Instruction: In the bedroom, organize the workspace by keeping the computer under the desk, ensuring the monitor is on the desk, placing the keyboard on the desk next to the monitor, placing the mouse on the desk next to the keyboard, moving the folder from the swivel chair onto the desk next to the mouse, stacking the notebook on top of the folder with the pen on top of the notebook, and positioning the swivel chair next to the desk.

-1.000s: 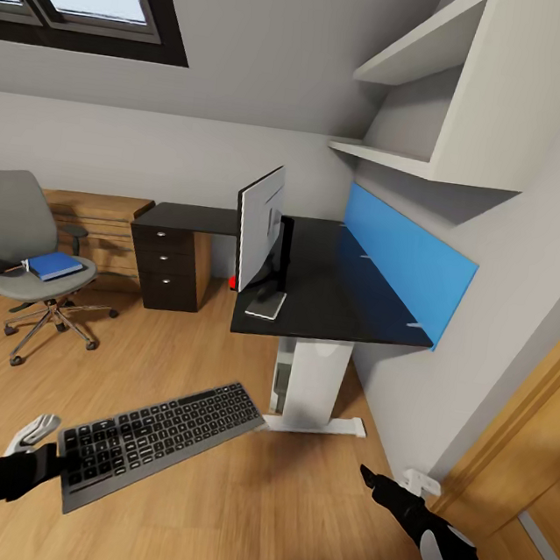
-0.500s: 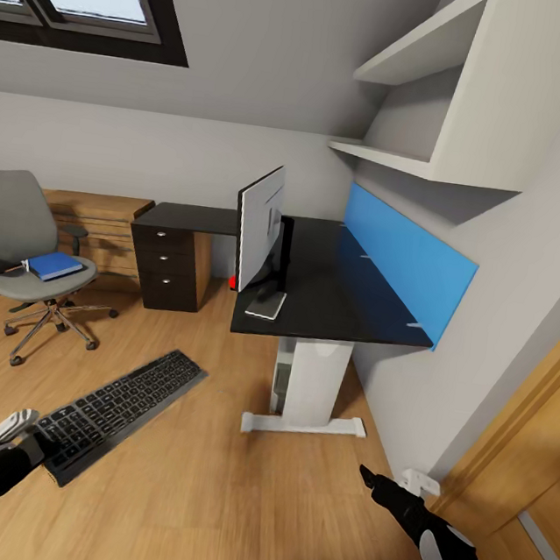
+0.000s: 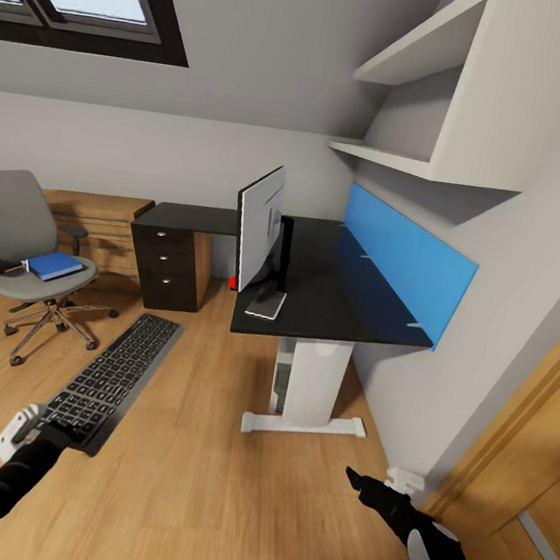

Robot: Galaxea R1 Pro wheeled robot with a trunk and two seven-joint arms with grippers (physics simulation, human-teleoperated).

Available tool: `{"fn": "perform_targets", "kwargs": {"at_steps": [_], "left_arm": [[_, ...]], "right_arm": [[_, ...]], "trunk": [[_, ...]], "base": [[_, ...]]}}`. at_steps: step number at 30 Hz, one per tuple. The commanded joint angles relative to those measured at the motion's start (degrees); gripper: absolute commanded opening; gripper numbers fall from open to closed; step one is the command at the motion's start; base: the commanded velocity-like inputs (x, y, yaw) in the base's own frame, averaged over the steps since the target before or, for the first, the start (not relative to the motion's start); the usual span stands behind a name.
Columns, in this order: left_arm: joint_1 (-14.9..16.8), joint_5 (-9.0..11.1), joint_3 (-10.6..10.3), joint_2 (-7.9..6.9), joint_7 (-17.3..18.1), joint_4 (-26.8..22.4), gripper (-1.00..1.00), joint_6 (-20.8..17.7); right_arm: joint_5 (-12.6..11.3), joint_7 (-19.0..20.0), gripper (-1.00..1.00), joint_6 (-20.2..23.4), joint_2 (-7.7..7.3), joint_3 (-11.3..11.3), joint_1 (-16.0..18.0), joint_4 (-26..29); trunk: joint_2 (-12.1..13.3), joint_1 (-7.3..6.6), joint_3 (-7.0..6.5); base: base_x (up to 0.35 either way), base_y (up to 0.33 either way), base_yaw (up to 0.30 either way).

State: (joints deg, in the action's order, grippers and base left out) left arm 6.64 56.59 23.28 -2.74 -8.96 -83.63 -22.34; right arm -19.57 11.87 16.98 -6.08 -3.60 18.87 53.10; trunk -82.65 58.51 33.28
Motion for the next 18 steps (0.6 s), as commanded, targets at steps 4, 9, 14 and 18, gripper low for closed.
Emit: {"fn": "perform_targets", "kwargs": {"at_steps": [4,9,14,18], "left_arm": [[0.03,0.21,0.02,1.81,0.52,-0.88,-1.0,0.02],[0.04,0.2,-0.19,2.31,0.84,-1.21,-1.0,-0.05],[0.04,0.2,-0.32,2.26,1.7,-1.58,-1.0,-0.21],[0.04,0.19,-0.34,2.22,1.88,-2.12,-1.0,-0.31]], "right_arm": [[-0.38,0.19,1.0,0.41,0.01,0.27,0.02,0.01],[-0.56,0.31,1.0,0.42,0.1,0.99,0.02,-0.22],[-0.57,0.28,1.0,0.31,2.16,1.45,0.02,-0.12],[-0.53,0.27,1.0,-1.05,3.18,1.48,0.02,-0.13]], "trunk": [[-0.03,0.0,0.06],[-0.03,0.0,0.06],[-0.03,0.0,0.06],[-0.03,0.0,0.06]], "base": [[0.0,0.0,0.0],[0.011,0.0,0.0],[0.193,0.095,0.0],[0.276,0.185,0.0]]}}
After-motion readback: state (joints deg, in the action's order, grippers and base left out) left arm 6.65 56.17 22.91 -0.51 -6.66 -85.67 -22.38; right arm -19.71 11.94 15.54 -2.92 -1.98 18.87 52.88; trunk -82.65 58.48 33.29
